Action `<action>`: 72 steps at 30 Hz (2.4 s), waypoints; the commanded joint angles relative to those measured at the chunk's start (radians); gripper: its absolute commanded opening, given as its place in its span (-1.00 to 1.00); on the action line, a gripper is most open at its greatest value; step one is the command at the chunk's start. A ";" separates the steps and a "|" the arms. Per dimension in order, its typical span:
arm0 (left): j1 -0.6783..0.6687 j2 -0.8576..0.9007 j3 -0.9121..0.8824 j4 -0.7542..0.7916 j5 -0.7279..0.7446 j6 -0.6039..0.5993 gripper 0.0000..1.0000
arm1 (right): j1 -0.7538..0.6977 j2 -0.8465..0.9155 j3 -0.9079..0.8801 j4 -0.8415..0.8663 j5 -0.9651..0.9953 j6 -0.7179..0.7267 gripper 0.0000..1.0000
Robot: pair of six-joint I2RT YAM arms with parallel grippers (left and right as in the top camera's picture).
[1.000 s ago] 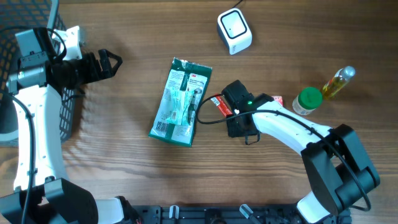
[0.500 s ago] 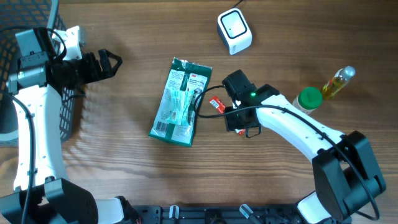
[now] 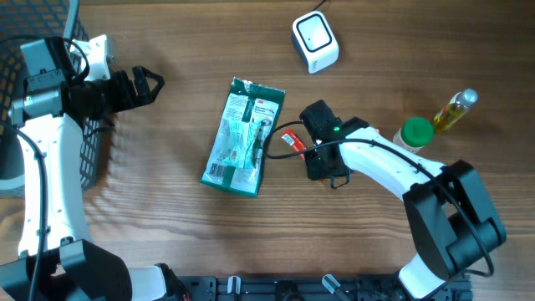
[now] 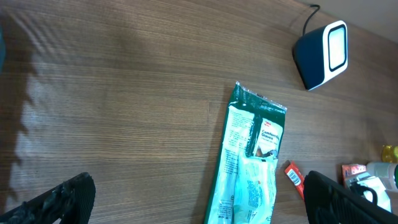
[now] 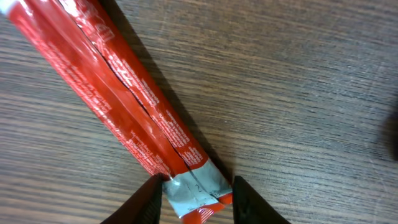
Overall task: Scan the item barcode
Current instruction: 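Lower the right gripper and close it on the red stick's end, then lift the red stick and hold it against the white scanner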
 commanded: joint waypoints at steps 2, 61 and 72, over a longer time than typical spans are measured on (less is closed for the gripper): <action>-0.002 0.005 0.005 0.001 0.008 0.015 1.00 | -0.009 0.024 -0.010 0.002 0.003 0.002 -0.39; -0.002 0.005 0.005 0.000 0.008 0.015 1.00 | -0.052 -0.077 0.135 0.009 -0.154 -0.332 -0.92; -0.002 0.005 0.005 0.000 0.008 0.015 1.00 | -0.053 -0.122 0.417 0.087 0.056 -0.807 -0.91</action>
